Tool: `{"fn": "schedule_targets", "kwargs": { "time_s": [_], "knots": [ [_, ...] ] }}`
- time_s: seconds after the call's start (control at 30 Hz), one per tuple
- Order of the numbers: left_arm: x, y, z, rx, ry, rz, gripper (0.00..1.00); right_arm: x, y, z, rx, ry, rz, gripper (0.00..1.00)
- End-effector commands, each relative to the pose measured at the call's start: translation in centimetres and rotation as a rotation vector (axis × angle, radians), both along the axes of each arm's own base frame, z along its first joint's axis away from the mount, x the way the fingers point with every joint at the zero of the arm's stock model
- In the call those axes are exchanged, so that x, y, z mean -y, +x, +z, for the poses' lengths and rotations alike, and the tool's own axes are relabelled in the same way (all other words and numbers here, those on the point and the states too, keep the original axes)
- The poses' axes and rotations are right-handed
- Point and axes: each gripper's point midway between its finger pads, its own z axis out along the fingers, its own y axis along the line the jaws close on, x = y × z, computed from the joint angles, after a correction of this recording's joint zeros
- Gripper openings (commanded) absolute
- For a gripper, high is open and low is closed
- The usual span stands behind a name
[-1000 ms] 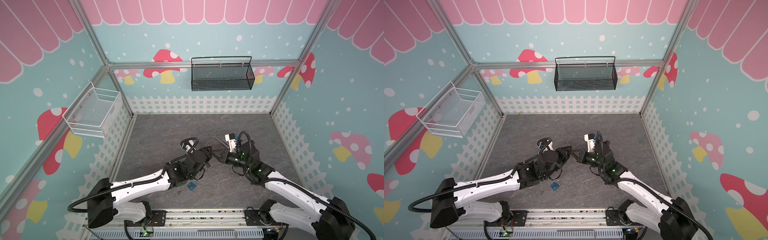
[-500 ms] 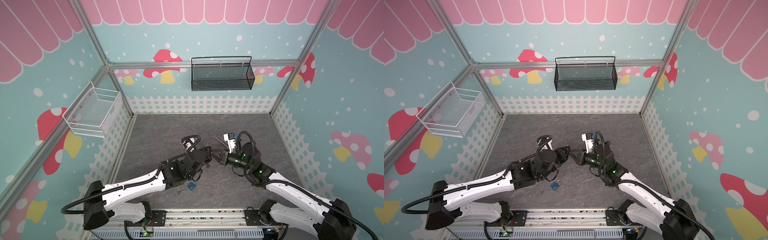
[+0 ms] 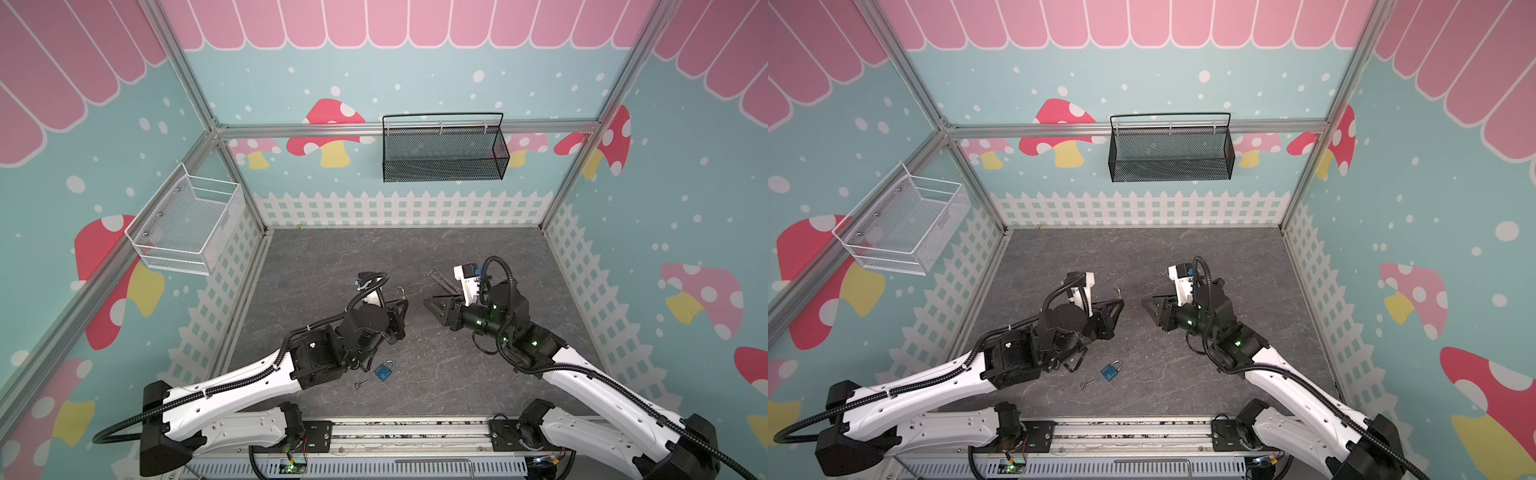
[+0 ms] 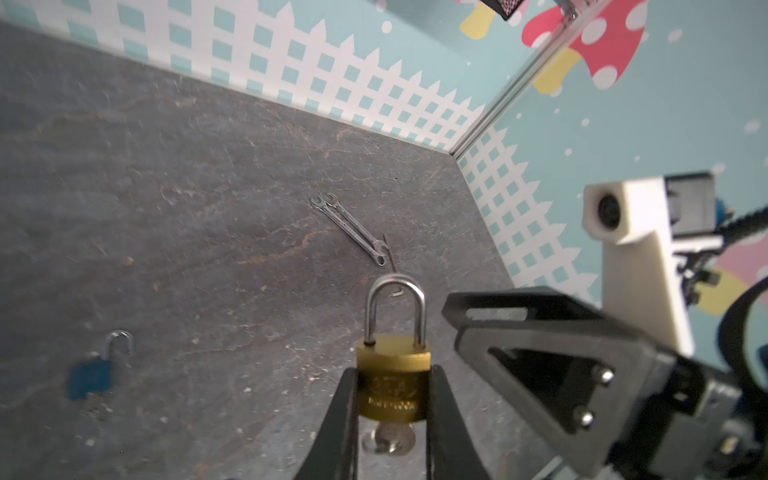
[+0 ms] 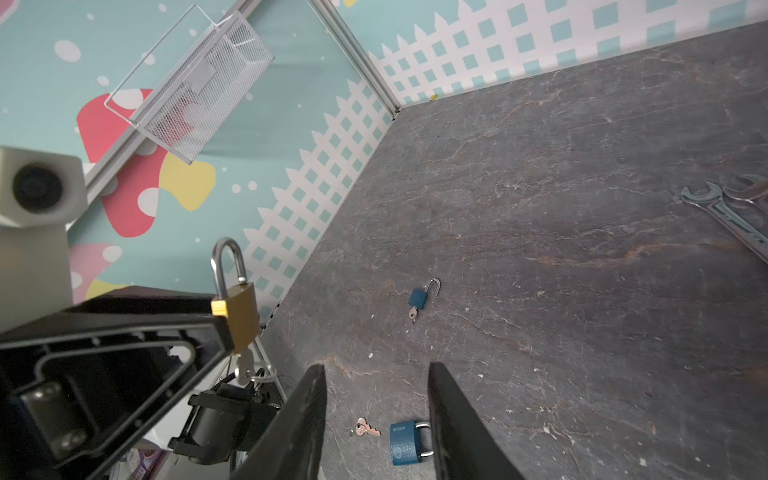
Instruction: Unlock with the key
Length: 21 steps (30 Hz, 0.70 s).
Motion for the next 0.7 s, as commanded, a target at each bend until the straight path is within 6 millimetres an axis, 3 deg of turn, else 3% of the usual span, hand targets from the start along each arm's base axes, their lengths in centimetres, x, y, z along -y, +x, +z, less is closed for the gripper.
{"fn": "schedule_targets", "kwargs": {
  "time_s": [0.0, 0.23, 0.47, 0.67],
  "knots": [
    [-0.4, -0.4, -2.3, 0.111, 0.239, -0.123, 0.0, 1.4, -0.3, 0.4, 0.039, -0.105, -0.023, 0.48],
    [1.3, -1.7, -5.0, 0.263, 0.323, -0.319, 0.0, 1.4, -0.2, 0.3, 0.055, -0.226, 0.024, 0.55],
    [1.7, -2.0, -6.1, 0.333, 0.331, -0.357, 0.0, 0.1, 1.7, 0.8, 0.082, -0.365, 0.078, 0.58],
    [2.0, -2.0, -6.5, 0.343, 0.348, -0.376, 0.0, -2.1, 1.7, 0.1, 0.045, -0.357, 0.177, 0.59]
  ]
}}
